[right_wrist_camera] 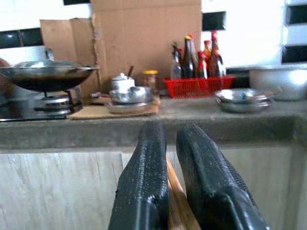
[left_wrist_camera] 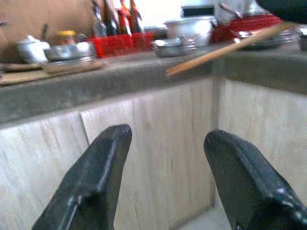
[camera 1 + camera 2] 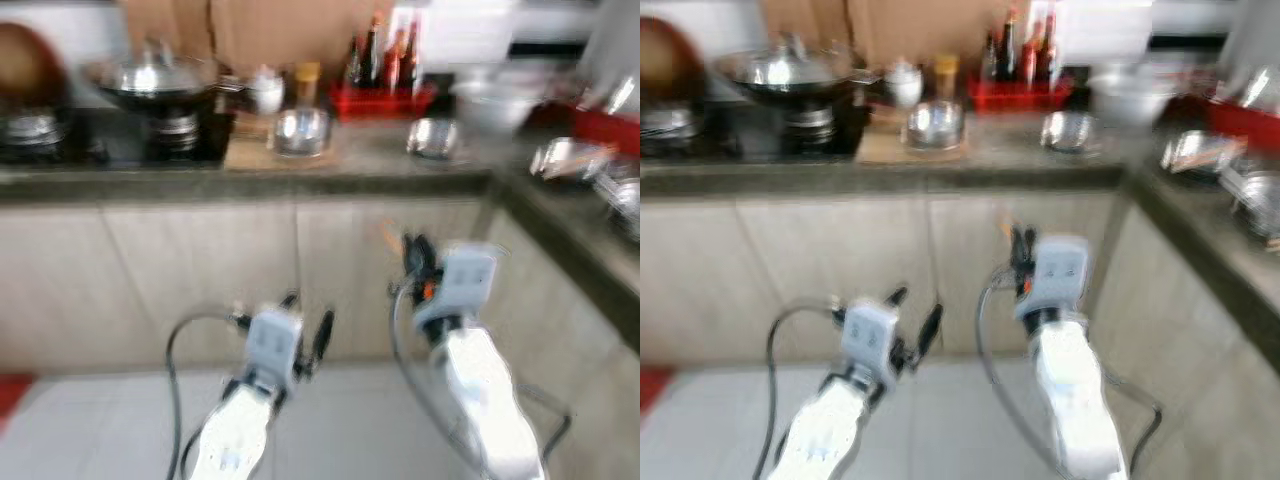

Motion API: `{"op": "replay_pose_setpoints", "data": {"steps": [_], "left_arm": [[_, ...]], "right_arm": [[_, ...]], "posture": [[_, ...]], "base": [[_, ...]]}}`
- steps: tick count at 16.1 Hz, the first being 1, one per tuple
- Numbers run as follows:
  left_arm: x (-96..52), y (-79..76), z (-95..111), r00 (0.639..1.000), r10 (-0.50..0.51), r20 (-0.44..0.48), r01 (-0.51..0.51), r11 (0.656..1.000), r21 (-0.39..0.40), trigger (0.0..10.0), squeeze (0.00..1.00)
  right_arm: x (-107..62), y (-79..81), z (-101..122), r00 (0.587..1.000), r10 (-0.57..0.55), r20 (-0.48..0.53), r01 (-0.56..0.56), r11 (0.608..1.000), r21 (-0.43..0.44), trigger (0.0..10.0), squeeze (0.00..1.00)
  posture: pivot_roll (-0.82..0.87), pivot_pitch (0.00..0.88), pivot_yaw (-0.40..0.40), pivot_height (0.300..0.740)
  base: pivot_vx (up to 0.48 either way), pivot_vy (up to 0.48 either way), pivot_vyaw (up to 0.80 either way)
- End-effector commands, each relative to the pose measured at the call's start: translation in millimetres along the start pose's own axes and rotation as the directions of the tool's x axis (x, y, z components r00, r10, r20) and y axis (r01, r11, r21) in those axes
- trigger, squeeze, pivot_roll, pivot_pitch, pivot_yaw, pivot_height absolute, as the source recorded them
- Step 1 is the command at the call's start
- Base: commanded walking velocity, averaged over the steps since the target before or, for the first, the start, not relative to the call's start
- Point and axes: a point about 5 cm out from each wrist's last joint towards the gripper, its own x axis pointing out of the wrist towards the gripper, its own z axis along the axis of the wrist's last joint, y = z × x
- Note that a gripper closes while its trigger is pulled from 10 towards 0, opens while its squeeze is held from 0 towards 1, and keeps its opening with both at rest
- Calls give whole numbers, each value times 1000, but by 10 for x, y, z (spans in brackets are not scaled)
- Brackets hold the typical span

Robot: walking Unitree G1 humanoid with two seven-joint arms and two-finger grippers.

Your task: Kitchen organization

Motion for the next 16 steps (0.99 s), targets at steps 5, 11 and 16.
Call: {"op": "replay_pose_setpoints", "data": {"steps": [5,11,16], "left_arm": [[19,-6,5,1000,-14,-1,14,1000,-1,10000,0],[20,-26,-8,999,-40,-10,40,999,13,10000,0],[23,-5,-1,999,-34,-10,34,999,15,10000,0]], "right_arm": [[-63,-17,-5,1000,-12,-11,12,1000,-6,10000,0],[-56,13,8,1000,-9,-3,9,1000,-20,10000,0],[-41,14,15,1000,-19,-1,19,1000,-21,10000,0]], "posture": [[20,0,-33,740],[24,0,-33,740],[26,0,-33,740]], "base": [[0,153,-773],[0,478,-800],[0,476,-800]]}}
